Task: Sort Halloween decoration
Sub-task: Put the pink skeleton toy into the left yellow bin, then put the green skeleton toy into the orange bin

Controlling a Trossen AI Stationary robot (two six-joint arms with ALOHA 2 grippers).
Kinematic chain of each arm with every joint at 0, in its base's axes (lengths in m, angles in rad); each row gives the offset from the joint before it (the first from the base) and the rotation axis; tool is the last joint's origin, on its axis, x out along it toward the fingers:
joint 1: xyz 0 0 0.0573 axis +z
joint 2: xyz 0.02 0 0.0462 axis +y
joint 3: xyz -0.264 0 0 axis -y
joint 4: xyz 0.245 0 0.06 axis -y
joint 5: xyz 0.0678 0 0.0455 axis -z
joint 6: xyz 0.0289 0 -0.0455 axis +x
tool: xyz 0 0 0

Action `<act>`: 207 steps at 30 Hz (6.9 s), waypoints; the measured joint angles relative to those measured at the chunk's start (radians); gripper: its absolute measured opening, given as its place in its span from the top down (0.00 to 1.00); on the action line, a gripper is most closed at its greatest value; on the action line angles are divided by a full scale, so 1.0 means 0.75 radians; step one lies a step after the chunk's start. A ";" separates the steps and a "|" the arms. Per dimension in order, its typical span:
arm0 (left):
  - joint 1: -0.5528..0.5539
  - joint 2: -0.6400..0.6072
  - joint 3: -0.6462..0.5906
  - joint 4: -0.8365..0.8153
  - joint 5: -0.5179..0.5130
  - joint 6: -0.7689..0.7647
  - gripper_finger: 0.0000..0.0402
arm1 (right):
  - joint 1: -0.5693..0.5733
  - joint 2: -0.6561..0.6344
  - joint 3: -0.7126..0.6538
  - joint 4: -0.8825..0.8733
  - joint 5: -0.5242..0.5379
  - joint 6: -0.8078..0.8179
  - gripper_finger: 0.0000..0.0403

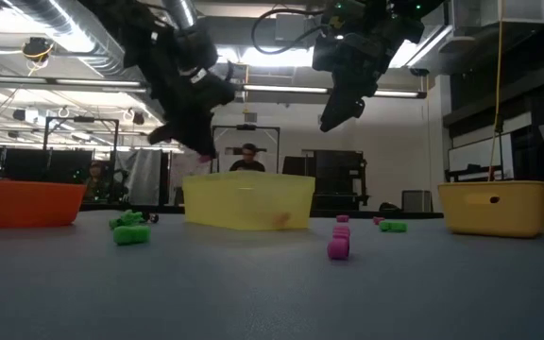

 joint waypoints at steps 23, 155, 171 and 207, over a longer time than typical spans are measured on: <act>-0.379 0.000 0.000 0.070 -0.305 0.177 0.94 | 0.000 0.000 0.000 0.000 0.000 0.001 0.62; -0.798 -0.001 0.001 0.334 -0.434 1.054 0.63 | 0.253 0.120 -0.019 0.196 0.047 -0.082 0.86; -0.833 -0.001 0.002 0.498 -0.455 1.223 0.63 | 0.253 0.119 -0.003 0.410 -0.264 0.074 0.86; -0.833 -0.001 0.002 0.493 -0.408 1.225 0.87 | 0.253 0.117 -0.005 0.476 -0.284 0.398 0.86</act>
